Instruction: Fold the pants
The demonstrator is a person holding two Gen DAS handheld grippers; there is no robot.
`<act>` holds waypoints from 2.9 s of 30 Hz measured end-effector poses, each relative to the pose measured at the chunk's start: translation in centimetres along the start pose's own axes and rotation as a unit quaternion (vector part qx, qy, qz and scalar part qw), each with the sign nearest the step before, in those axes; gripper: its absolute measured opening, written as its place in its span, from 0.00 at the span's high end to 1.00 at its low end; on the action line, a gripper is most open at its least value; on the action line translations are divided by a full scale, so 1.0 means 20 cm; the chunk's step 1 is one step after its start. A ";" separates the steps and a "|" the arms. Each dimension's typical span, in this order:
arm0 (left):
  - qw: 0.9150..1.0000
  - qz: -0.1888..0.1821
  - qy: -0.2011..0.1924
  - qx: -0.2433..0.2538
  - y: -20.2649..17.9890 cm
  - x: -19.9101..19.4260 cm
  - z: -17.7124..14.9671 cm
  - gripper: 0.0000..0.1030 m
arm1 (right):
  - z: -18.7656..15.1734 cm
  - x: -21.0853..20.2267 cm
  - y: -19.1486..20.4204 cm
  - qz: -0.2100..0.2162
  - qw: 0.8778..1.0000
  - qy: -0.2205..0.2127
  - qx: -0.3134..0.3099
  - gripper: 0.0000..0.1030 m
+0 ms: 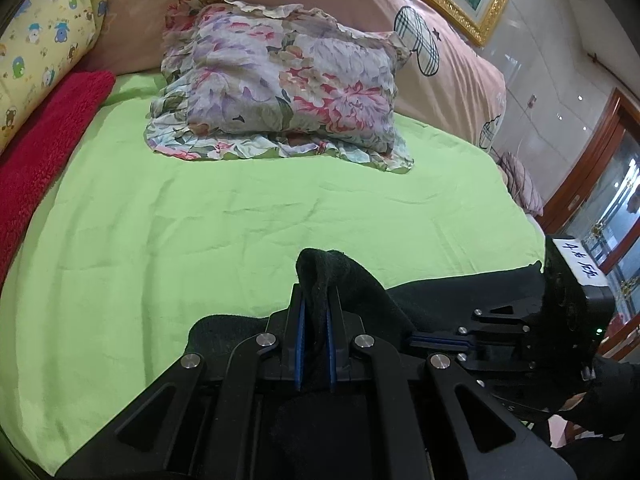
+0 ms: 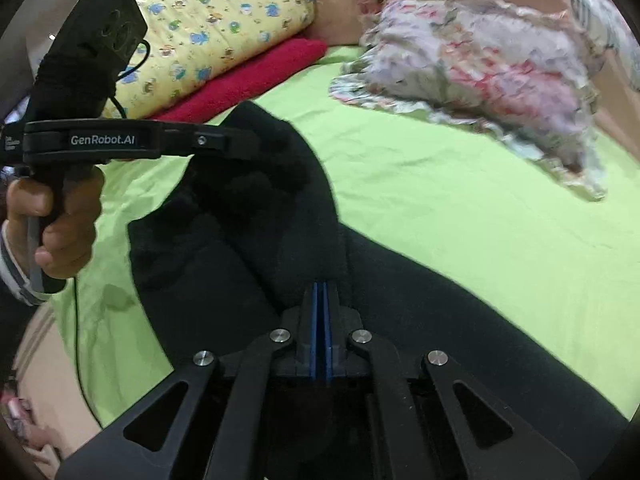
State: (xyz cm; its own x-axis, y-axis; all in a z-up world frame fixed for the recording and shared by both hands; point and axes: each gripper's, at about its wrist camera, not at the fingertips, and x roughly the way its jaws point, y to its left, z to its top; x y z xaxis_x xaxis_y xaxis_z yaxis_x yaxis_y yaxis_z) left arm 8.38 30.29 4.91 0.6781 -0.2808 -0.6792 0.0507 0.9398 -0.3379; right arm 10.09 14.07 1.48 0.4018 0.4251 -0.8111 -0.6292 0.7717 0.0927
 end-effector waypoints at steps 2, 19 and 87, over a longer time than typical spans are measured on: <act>1.000 -0.002 -0.002 -0.003 0.01 -0.01 0.00 0.93 | 0.00 -0.01 -0.02 0.005 1.000 -0.006 0.009 0.96; 1.000 -0.011 -0.012 -0.012 0.03 -0.03 -0.02 0.93 | 0.06 0.03 0.00 0.027 0.999 -0.006 -0.023 0.93; 0.955 0.148 -0.025 -0.258 0.03 -0.21 -0.58 0.43 | -0.69 -0.47 -0.27 -0.112 0.993 -0.015 -0.042 0.53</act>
State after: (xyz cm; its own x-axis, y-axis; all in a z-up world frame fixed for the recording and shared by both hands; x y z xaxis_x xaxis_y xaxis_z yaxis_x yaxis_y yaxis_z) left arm -3.01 29.75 0.01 0.6421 0.0034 -0.7666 -0.5069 0.7521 -0.4212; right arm 0.46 -0.57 0.69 0.5571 0.2615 -0.7882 -0.5744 0.8068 -0.1383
